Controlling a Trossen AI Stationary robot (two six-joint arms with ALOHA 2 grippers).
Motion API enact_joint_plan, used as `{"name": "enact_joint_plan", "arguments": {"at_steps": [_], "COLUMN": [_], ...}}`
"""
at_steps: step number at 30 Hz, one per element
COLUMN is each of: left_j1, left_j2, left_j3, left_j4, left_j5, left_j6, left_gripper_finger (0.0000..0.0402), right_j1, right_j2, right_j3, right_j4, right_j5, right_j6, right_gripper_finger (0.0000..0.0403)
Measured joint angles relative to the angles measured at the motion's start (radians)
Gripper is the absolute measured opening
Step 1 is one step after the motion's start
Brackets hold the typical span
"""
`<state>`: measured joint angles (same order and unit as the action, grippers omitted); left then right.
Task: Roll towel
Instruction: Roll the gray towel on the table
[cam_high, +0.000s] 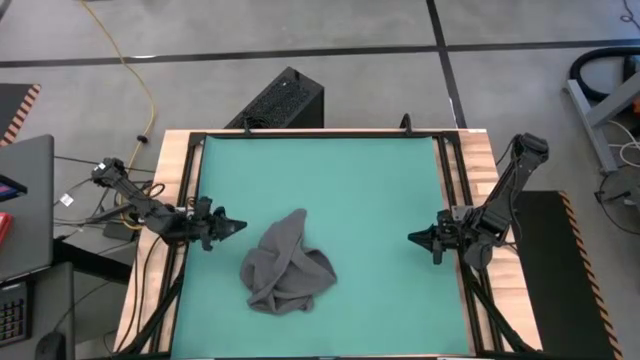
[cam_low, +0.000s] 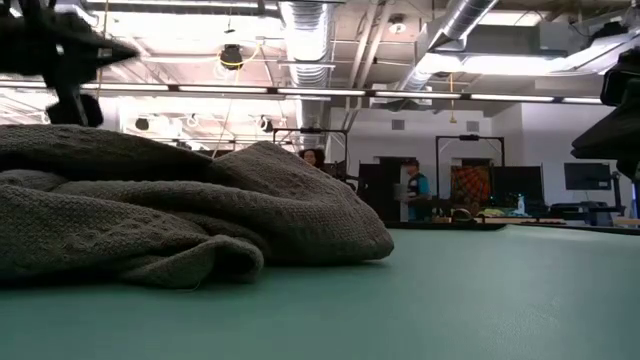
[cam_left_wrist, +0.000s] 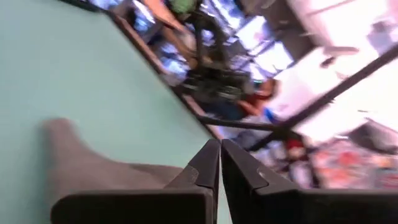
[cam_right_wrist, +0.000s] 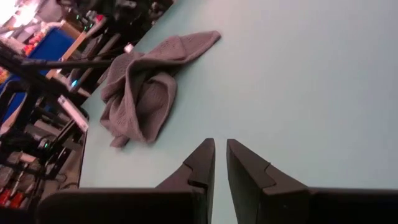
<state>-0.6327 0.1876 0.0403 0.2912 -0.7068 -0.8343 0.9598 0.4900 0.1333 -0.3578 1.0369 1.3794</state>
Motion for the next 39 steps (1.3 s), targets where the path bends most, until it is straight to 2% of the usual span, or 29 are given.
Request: {"name": "enact_joint_plan", "arguments": {"at_steps": [2, 5, 9, 12, 17, 19, 21, 24, 30, 34, 39], "left_j1": [-0.001, -0.001, 0.0, 0.0, -0.001, 0.0, 0.0, -0.001, 0.018, 0.063, 0.106], "left_j2": [0.022, 0.097, 0.265, 0.404, 0.704, 0.834, 0.946, 1.095, 1.324, 1.41, 1.434], "left_j3": [0.046, 0.175, 0.418, 0.631, 0.975, 1.08, 1.164, 1.265, 1.44, 1.497, 1.479], "left_j4": [0.03, 0.072, 0.023, -0.195, -0.782, -0.929, -1.015, -1.042, -1.188, -1.318, -1.327], "left_j5": [0.068, 0.093, 0.11, 0.119, 0.112, 0.145, 0.236, 0.362, 0.465, 0.507, 0.54], "left_j6": [-0.029, -0.019, 0.168, 0.212, 0.031, -0.022, -0.042, -0.053, -0.014, 0.033, 0.161], "left_gripper_finger": [0.0021, 0.004, 0.0057, 0.0061, 0.0062, 0.0062, 0.0062, 0.0062, 0.0062, 0.0062, 0.0062], "right_j1": [-0.017, -0.046, -0.076, -0.086, -0.088, -0.093, -0.097, -0.099, -0.099, -0.099, -0.099], "right_j2": [0.0, 0.0, 0.0, 0.0, 0.0, 0.0, 0.0, 0.001, 0.003, 0.009, 0.009], "right_j3": [0.0, 0.0, 0.0, 0.0, 0.0, 0.0, 0.0, 0.0, 0.0, 0.0, 0.0], "right_j4": [0.0, -0.004, 0.089, 0.165, 0.261, 0.279, 0.284, 0.283, 0.28, 0.279, 0.268], "right_j5": [0.025, 0.038, 0.037, 0.034, 0.011, 0.011, 0.01, 0.009, 0.008, 0.0, -0.017], "right_j6": [0.0, -0.027, -0.042, -0.087, -0.292, -0.352, -0.389, -0.43, -0.446, -0.446, -0.446], "right_gripper_finger": [0.0067, 0.0067, 0.0067, 0.0067, 0.0068, 0.0068, 0.0068, 0.0068, 0.0068, 0.0068, 0.0069]}}
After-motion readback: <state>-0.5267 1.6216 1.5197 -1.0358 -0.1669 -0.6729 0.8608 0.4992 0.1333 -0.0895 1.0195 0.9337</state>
